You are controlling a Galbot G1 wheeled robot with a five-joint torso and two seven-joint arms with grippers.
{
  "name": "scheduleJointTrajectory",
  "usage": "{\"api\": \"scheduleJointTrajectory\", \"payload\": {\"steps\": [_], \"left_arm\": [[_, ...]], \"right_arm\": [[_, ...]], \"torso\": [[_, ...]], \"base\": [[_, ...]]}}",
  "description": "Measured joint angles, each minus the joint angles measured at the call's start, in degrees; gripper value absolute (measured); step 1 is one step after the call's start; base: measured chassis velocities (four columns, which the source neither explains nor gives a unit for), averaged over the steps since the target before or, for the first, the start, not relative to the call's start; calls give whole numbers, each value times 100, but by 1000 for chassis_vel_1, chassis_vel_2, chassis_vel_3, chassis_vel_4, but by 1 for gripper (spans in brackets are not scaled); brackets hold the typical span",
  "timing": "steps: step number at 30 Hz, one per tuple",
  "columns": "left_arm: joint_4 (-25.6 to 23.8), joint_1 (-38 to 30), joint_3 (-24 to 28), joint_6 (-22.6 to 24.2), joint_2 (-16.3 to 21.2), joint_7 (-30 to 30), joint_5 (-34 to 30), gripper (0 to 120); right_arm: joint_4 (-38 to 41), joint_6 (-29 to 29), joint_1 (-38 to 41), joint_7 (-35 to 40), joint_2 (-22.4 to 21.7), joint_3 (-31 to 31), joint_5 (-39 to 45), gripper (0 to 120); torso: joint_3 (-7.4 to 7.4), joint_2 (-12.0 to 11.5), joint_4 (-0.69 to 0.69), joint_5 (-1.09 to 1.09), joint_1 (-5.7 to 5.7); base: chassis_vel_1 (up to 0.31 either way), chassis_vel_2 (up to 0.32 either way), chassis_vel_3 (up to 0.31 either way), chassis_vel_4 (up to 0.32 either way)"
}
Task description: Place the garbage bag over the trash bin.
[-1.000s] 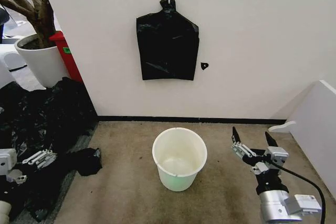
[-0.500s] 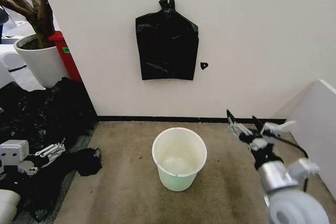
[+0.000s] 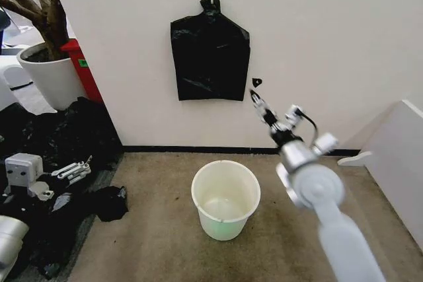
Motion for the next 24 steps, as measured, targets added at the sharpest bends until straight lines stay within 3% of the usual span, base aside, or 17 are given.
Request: {"api": "scheduleJointTrajectory", "payload": {"steps": [10,24], "left_arm": [[5,312,-272,-7,-167,-1,-165,100],[7,339,-242,-7,-402,93,-10,100]], "right_arm": [[-1641,443,1810,302,1043,-463,194,100],[-3028,522,3436,316,1416,-556,538,100]], "torso": [[0,0,1,2,0],[-1,0,0,2,0]], "base": [[0,0,0,0],[0,0,0,0]]}}
